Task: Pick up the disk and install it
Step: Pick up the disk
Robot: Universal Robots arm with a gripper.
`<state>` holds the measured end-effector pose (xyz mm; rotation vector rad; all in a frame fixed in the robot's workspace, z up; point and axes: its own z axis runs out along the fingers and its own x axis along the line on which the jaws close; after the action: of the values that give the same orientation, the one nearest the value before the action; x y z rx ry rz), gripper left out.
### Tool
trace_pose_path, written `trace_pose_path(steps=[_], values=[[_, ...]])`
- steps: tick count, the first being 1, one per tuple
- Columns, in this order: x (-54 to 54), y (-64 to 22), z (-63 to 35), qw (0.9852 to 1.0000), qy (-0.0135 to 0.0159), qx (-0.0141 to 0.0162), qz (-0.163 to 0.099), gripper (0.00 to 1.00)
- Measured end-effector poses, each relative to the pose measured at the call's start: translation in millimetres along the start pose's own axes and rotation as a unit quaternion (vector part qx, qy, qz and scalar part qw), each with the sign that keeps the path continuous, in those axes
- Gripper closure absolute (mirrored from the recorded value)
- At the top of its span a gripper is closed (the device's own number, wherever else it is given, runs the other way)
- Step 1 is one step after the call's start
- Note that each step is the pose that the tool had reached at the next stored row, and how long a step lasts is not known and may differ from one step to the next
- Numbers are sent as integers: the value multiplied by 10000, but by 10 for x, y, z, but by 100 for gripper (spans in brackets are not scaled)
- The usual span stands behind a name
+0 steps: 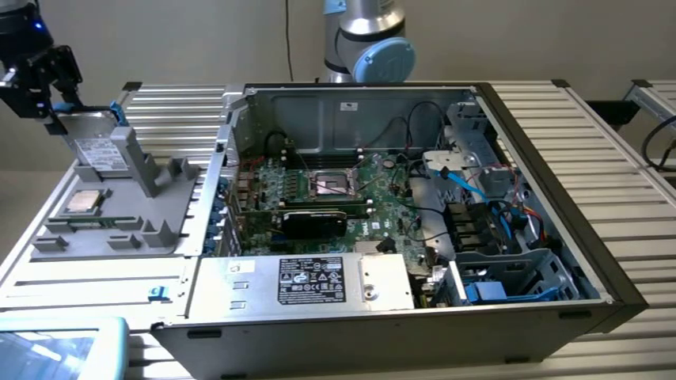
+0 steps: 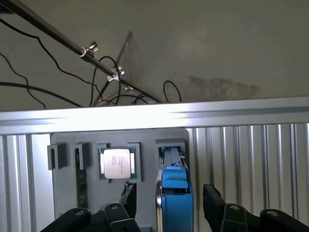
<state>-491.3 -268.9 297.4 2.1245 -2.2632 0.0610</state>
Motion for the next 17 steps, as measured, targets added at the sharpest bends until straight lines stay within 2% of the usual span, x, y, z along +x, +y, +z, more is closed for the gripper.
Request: trace_pose_path(steps=[3,5,7,14,17], values=[[-1,-9,34,10000,-16,3,-7,34],[-2,-13,56,10000,-53,1,-6,34],[0,-14,87,10000,-72,0,-7,34],[-1,-14,119,10000,-73,-1,-6,34],[-2,-15,148,10000,-95,-2,-7,34]])
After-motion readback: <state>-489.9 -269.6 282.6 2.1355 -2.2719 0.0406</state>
